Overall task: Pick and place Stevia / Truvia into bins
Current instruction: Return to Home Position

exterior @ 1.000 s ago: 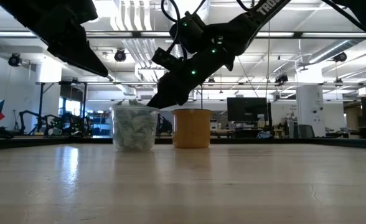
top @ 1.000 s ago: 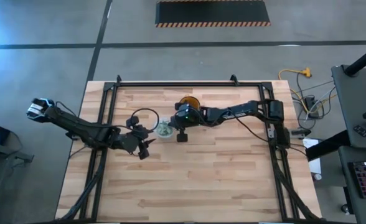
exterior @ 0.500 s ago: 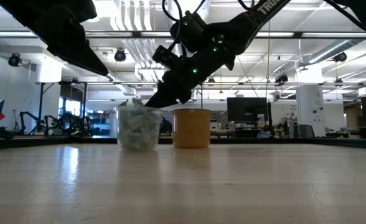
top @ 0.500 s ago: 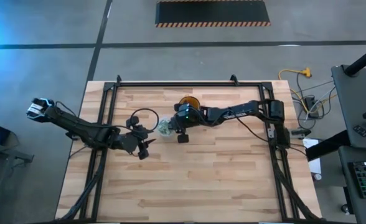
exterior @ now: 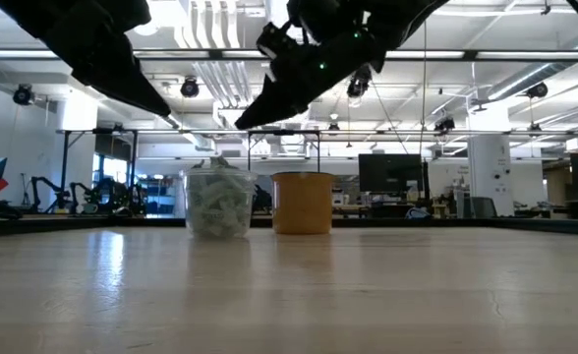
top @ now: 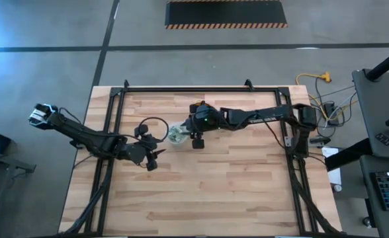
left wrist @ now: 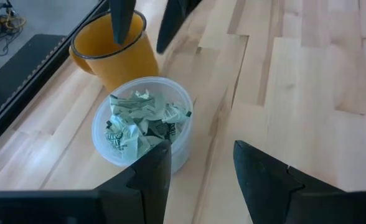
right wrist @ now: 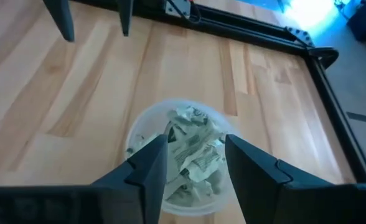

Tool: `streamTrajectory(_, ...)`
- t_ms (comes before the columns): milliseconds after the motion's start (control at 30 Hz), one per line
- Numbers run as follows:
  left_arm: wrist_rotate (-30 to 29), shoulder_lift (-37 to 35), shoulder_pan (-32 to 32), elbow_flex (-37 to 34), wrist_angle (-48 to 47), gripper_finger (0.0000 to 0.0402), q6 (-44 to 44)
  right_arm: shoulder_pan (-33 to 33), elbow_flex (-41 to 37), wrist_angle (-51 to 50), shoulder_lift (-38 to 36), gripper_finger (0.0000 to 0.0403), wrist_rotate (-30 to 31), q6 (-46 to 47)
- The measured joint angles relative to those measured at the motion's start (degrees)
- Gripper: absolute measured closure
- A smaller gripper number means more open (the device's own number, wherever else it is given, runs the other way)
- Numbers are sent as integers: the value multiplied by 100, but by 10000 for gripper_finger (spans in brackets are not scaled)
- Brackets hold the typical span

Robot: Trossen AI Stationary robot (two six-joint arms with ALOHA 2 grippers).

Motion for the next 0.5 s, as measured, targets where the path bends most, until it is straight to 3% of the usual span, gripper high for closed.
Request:
streamTrajectory(200,-156,-3,28,18,47,243,323,18,-19,-336,-348,260,76,-22)
streamTrajectory(500,-2469,-591,61,-30,196,243,998,8,-791,-136,-1549,269,214,118)
